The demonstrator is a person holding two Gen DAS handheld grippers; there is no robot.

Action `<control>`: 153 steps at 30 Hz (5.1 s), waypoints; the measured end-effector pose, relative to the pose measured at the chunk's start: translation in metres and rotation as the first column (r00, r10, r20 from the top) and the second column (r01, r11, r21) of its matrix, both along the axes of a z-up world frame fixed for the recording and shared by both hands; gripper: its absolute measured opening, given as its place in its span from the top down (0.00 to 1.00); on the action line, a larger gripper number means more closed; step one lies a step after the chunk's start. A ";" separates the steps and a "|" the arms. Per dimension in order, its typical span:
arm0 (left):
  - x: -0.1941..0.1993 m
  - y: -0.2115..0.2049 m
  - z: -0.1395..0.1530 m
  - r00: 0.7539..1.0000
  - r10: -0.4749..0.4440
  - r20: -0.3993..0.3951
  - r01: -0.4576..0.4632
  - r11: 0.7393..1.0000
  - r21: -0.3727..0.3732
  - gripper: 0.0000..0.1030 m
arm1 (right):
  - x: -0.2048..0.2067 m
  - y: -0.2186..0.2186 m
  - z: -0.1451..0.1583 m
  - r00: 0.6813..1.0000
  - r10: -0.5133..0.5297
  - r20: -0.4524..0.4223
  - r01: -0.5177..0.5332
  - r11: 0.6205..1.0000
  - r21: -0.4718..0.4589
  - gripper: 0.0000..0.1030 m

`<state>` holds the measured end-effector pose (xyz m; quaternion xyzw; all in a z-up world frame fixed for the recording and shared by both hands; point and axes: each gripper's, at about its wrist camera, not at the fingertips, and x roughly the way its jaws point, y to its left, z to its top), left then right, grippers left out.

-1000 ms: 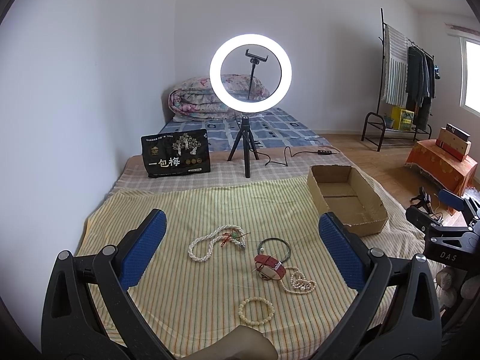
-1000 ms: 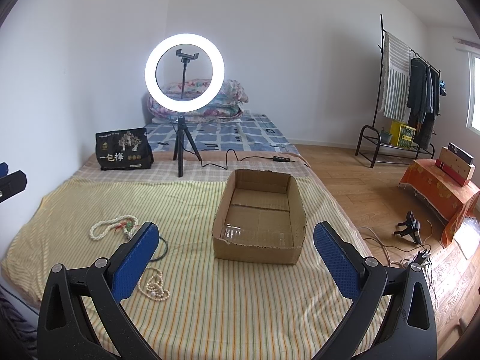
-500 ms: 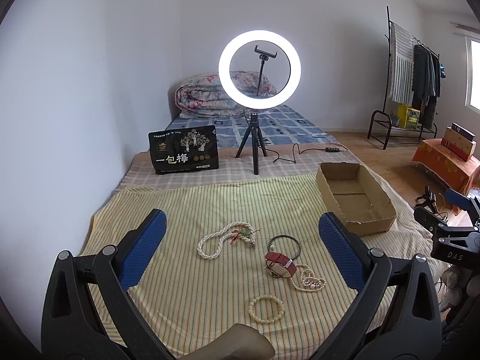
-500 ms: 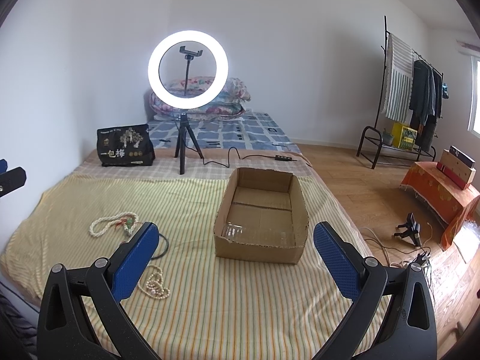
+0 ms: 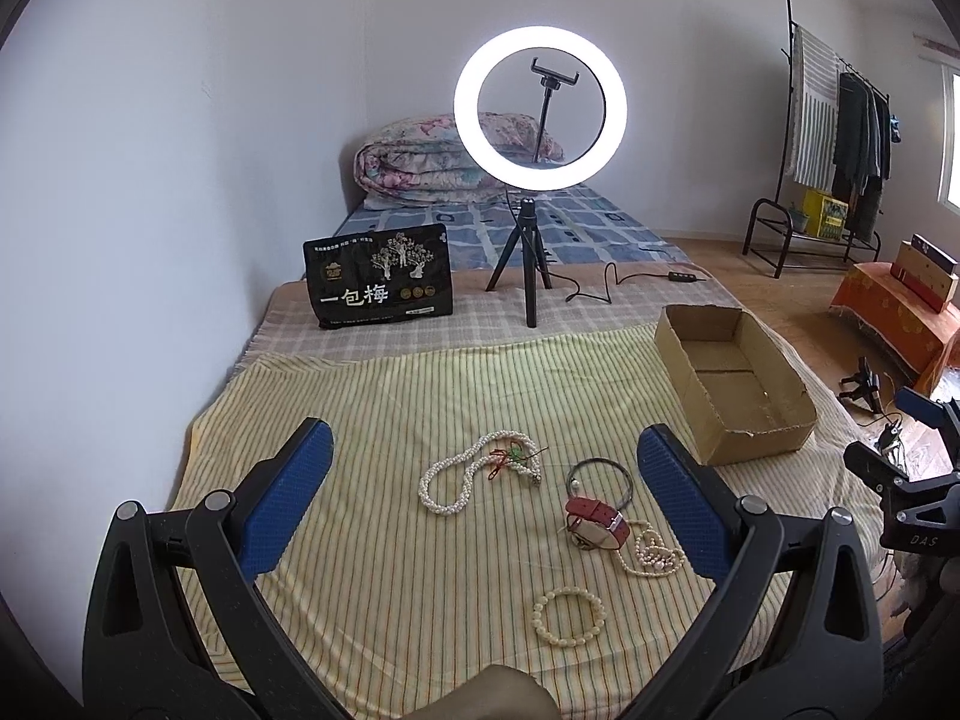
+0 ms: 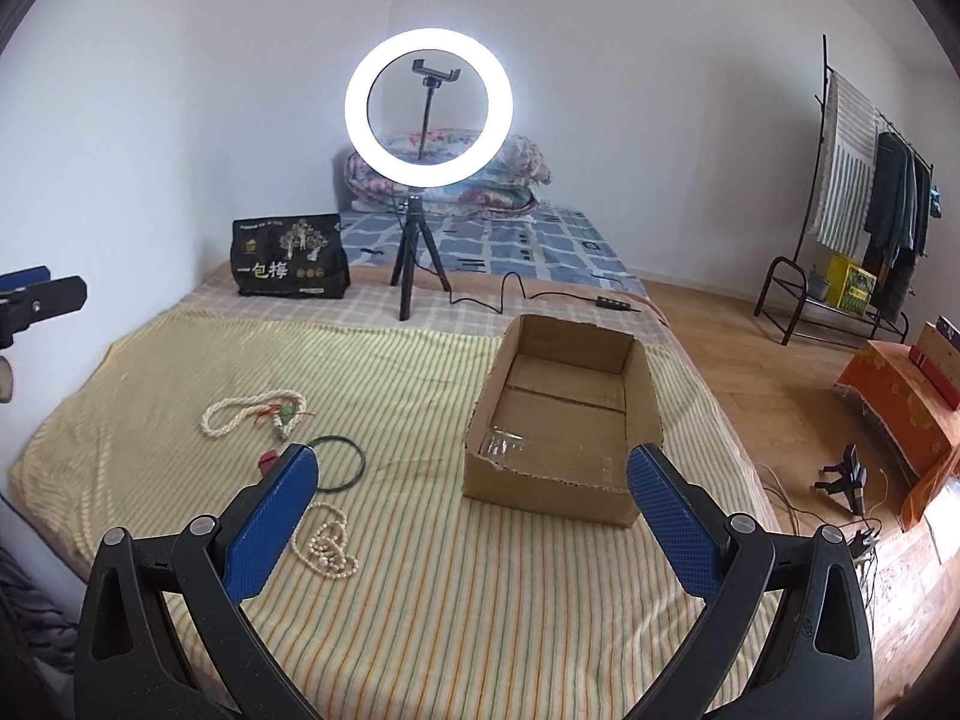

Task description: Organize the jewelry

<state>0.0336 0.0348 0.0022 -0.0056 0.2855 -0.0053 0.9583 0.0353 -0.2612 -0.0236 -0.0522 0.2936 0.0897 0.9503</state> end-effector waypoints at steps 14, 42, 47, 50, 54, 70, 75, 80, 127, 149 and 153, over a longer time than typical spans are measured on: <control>0.045 0.014 -0.014 0.995 -0.025 -0.100 0.016 0.996 -0.089 0.01 | 0.041 0.012 -0.014 0.990 0.115 -0.087 -0.115 0.993 0.009 0.01; 0.044 0.009 -0.150 0.833 -0.179 -0.524 0.081 0.976 -0.204 0.45 | 0.101 0.074 -0.139 0.755 0.364 -0.546 -0.352 0.927 0.131 0.51; 0.045 0.004 -0.169 0.799 -0.186 -0.571 0.077 0.975 -0.209 0.49 | 0.103 0.083 -0.150 0.740 0.363 -0.566 -0.364 0.924 0.116 0.56; 0.044 0.000 -0.177 0.789 -0.191 -0.584 0.084 0.975 -0.205 0.52 | 0.105 0.086 -0.155 0.742 0.354 -0.570 -0.363 0.926 0.102 0.58; 0.045 -0.005 -0.184 0.779 -0.194 -0.596 0.100 0.977 -0.187 0.53 | 0.106 0.092 -0.156 0.747 0.353 -0.563 -0.381 0.922 0.073 0.61; 0.054 -0.013 -0.205 0.780 -0.153 -0.606 0.092 0.987 -0.131 0.63 | 0.094 0.120 -0.156 0.737 0.416 -0.533 -0.485 0.875 0.012 0.94; 0.059 -0.013 -0.204 0.778 -0.153 -0.609 0.084 0.987 -0.140 0.88 | 0.101 0.112 -0.153 0.733 0.424 -0.532 -0.458 0.886 0.074 0.94; 0.057 -0.012 -0.201 0.779 -0.161 -0.606 0.086 0.985 -0.152 0.94 | 0.102 0.110 -0.149 0.736 0.430 -0.524 -0.447 0.889 0.102 0.94; 0.049 -0.025 -0.095 0.909 -0.224 -0.350 0.138 0.957 -0.253 0.95 | 0.077 0.054 -0.038 0.889 0.391 -0.239 -0.342 0.913 0.221 0.96; 0.072 -0.073 -0.037 0.935 -0.286 -0.208 0.221 0.931 -0.290 0.95 | 0.090 0.002 0.017 0.958 0.274 -0.081 -0.245 0.934 0.261 0.96; 0.079 -0.090 -0.031 0.933 -0.304 -0.194 0.240 0.925 -0.294 0.95 | 0.099 -0.011 0.026 0.969 0.239 -0.062 -0.215 0.941 0.263 0.96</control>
